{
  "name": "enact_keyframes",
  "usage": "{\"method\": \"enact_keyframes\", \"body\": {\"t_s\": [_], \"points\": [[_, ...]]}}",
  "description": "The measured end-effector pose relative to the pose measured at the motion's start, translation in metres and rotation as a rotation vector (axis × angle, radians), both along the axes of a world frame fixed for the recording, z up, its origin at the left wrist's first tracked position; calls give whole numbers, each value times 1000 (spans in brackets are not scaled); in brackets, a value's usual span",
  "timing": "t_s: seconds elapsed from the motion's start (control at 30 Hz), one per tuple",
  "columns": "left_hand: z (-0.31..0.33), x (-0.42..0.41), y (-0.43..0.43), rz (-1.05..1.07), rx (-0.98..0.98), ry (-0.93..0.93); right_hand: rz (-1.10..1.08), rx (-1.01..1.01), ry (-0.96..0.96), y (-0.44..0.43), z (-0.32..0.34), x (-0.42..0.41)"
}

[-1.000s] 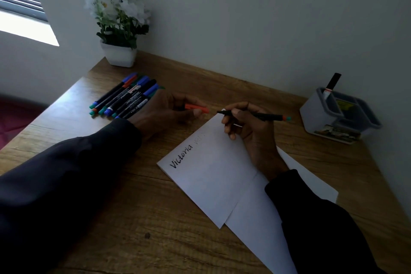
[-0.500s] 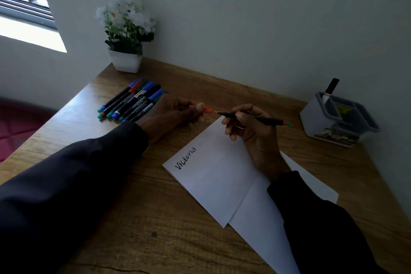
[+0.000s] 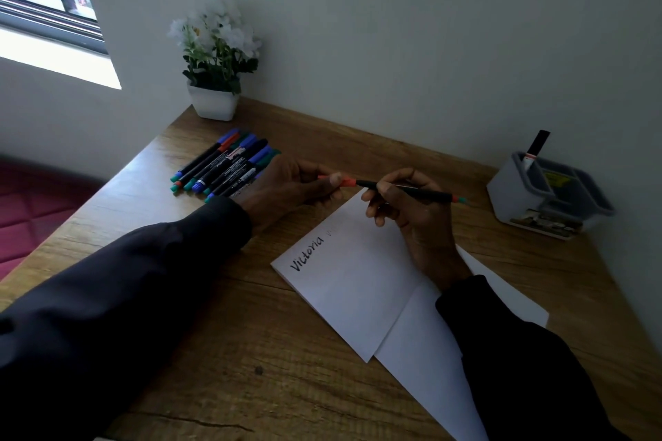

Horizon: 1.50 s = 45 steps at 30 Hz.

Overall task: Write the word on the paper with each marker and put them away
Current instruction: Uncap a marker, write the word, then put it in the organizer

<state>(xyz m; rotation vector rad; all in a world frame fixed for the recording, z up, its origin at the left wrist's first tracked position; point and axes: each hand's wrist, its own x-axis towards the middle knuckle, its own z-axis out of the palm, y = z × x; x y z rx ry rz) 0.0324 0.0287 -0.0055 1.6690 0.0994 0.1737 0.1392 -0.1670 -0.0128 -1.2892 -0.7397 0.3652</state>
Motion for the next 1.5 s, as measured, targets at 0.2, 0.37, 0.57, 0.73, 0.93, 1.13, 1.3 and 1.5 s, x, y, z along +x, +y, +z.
{"method": "enact_keyframes", "body": {"t_s": [0.2,0.37,0.57,0.73,0.93,1.13,1.3,1.5], "points": [[-1,-1,-8,-8,-13,-80,-20,-120,-111,0,4,-3],[-1,1,-7,30,3,-105,3,-68,4,-7,16,3],[2,-2,-10,71,-27,-141,-48,-90,-67,-5,20,-3],[3,-3,-17,113,-60,-168,-63,-59,-56,-5,25,-11],[7,-8,-25,108,-29,-159,8,-73,55,-11,31,-15],[23,-10,-33,166,-40,-135,39,-193,-16,-35,40,-1],[27,-6,-42,211,-46,-92,-169,-476,-437,-42,40,-3],[42,-6,-55,161,-70,-131,-378,-589,-727,-38,36,-6]]}}
